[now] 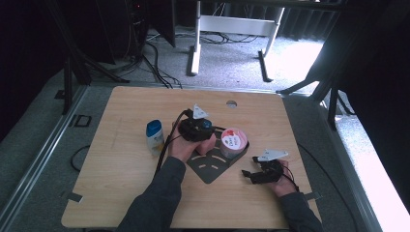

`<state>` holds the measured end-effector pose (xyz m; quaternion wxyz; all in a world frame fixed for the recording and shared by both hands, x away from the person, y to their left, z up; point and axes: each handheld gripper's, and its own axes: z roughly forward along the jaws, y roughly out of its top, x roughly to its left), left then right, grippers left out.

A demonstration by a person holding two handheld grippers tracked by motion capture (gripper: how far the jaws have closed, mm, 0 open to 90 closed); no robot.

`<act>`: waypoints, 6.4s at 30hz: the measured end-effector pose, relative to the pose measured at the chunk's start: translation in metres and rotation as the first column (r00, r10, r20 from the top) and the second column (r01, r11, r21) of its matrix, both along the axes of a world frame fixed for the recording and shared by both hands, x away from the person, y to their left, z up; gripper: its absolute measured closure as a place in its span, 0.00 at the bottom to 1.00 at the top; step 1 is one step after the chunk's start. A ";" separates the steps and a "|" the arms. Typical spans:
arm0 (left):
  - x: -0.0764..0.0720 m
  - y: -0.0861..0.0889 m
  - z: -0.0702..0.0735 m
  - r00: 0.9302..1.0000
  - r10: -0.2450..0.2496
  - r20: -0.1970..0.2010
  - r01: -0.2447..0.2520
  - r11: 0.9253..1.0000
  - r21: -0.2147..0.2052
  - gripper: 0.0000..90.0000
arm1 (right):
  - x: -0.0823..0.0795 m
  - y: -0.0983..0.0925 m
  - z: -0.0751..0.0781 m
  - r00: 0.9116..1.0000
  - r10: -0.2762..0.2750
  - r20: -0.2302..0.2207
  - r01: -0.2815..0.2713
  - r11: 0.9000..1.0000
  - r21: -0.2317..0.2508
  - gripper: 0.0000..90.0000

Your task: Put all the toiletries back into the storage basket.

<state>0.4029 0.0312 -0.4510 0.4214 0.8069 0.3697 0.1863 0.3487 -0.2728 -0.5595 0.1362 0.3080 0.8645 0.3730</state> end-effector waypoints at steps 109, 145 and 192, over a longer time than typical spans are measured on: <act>0.025 -0.028 -0.015 0.995 0.100 -0.018 -0.100 0.994 -0.038 0.49 | -0.001 0.000 0.000 1.000 0.002 -0.001 -0.002 1.000 -0.002 0.26; 0.013 0.002 -0.010 0.995 0.020 -0.099 -0.023 0.999 -0.025 0.42 | -0.001 0.000 0.000 1.000 0.003 -0.002 -0.003 1.000 -0.001 0.25; -0.033 0.054 -0.013 0.990 -0.063 -0.126 0.060 0.998 -0.024 0.55 | -0.001 0.000 0.000 1.000 0.003 -0.001 -0.003 1.000 -0.003 0.25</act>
